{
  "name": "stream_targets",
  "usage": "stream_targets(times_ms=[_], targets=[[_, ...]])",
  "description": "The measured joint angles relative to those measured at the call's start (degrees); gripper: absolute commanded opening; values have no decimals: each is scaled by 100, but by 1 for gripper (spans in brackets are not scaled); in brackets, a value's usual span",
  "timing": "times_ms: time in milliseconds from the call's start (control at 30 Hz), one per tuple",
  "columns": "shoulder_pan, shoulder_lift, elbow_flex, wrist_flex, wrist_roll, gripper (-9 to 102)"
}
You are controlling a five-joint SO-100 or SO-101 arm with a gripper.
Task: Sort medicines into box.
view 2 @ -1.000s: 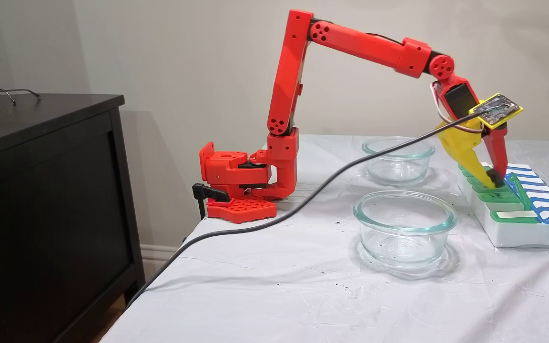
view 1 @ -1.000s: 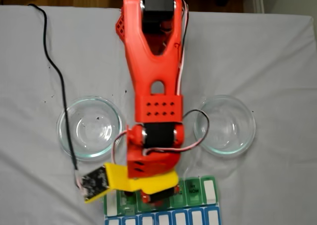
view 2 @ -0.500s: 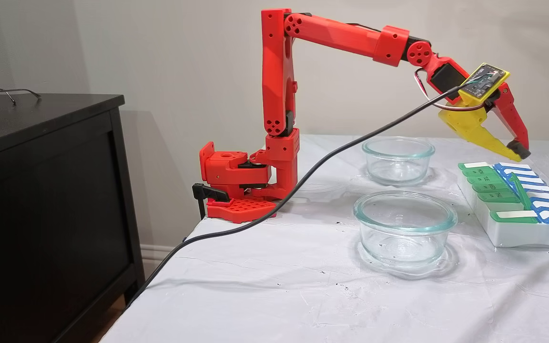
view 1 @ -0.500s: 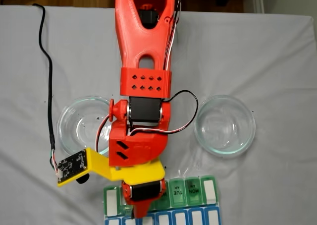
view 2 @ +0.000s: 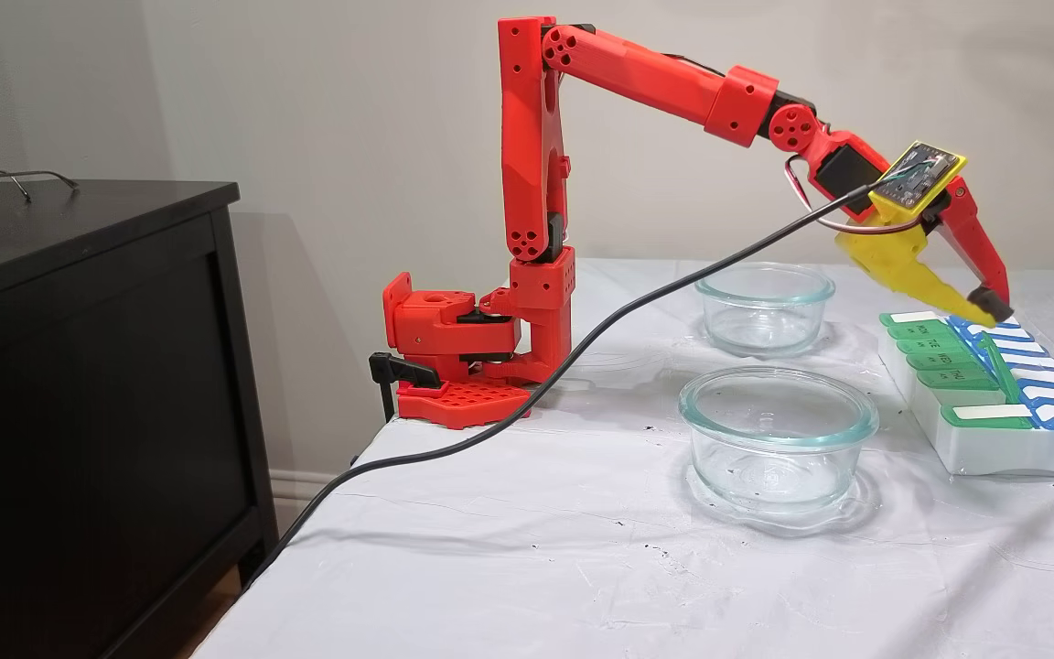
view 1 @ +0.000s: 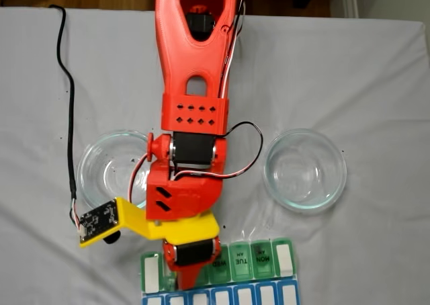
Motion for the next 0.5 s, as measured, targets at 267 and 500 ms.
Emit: stream_targets(times_ms=[267, 500], targets=[[123, 62, 132, -422, -211, 0], [141, 62, 132, -545, -404, 0]])
